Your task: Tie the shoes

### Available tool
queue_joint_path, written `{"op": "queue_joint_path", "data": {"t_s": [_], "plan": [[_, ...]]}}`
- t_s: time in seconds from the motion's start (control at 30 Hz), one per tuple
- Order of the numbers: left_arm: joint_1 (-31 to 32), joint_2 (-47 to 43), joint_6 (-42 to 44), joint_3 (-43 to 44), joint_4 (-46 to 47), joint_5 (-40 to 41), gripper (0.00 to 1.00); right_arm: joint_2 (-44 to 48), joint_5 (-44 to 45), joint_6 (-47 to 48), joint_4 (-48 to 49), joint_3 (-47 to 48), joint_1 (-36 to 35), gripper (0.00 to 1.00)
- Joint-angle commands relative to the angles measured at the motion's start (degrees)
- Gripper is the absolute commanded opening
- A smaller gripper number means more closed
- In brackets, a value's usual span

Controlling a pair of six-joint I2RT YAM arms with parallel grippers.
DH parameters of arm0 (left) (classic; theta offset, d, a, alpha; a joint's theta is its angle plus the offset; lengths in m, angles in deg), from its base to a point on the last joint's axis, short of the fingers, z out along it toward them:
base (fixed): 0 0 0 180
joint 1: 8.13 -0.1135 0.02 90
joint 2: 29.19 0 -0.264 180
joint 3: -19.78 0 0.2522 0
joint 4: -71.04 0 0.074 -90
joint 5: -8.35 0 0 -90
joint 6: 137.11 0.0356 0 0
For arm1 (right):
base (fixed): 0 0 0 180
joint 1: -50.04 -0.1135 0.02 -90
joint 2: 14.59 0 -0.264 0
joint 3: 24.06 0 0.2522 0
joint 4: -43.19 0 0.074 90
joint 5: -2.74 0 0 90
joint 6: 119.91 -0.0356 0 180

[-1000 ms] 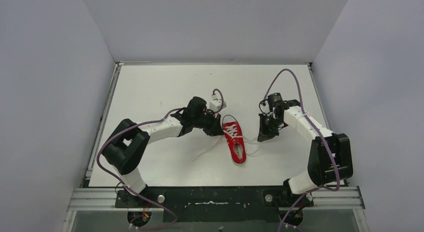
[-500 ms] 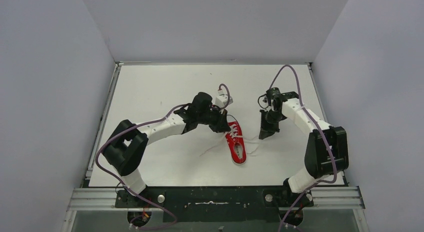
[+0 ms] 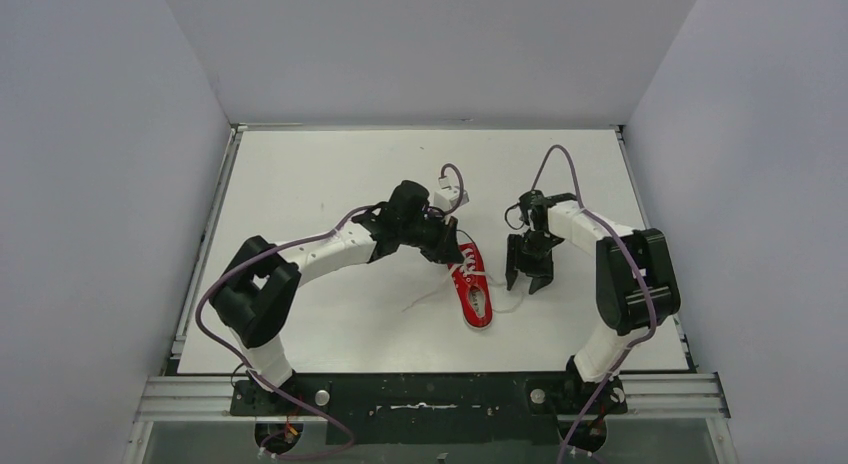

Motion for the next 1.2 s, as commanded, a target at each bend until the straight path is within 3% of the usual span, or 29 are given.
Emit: {"op": "queue_joint_path", "data": {"t_s": [0.0, 0.23, 0.37, 0.47, 0.5, 0.7, 0.8, 0.93, 1.17], "plan": [[0.38, 0.83, -1.96, 3.99, 1.14, -1.52, 0.01, 6.66, 1.77, -2.50, -0.26, -4.97, -0.92, 0.51], [1.07, 1.28, -1.82, 4.57, 4.51, -0.14, 0.02, 7.36, 0.88, -9.97, 3.61, -10.99, -2.35, 0.44], [1.17, 2.19, -0.07, 4.81, 5.94, -0.55, 0.01, 11.26, 1.54, -15.97, 6.33, -14.72, -2.63, 0.19], [1.14, 2.94, 1.50, 4.42, 7.97, -0.94, 0.01, 14.73, 1.08, -18.40, 8.13, -16.06, -2.21, 0.10], [1.05, 3.31, 2.12, 4.54, 8.37, -1.18, 0.01, 15.35, 0.35, -18.62, 9.18, -16.37, -1.95, 0.01], [1.10, 4.76, 5.71, 5.05, 11.22, -2.98, 0.03, 17.18, -2.50, -12.72, 5.98, -10.04, 0.47, 0.00], [1.13, 4.67, 8.05, 3.88, 13.53, -5.13, 0.03, 17.35, -11.24, -10.73, 5.93, -5.13, 4.36, 0.00], [1.11, 3.60, 10.41, 1.59, 15.51, -5.63, 0.01, 16.06, -21.22, -18.11, 10.68, -0.50, 7.22, 0.00], [1.10, 3.37, 10.48, -1.48, 20.59, -6.90, 0.01, 7.16, -25.61, -29.26, 25.38, 4.96, 3.44, 0.00]]}}
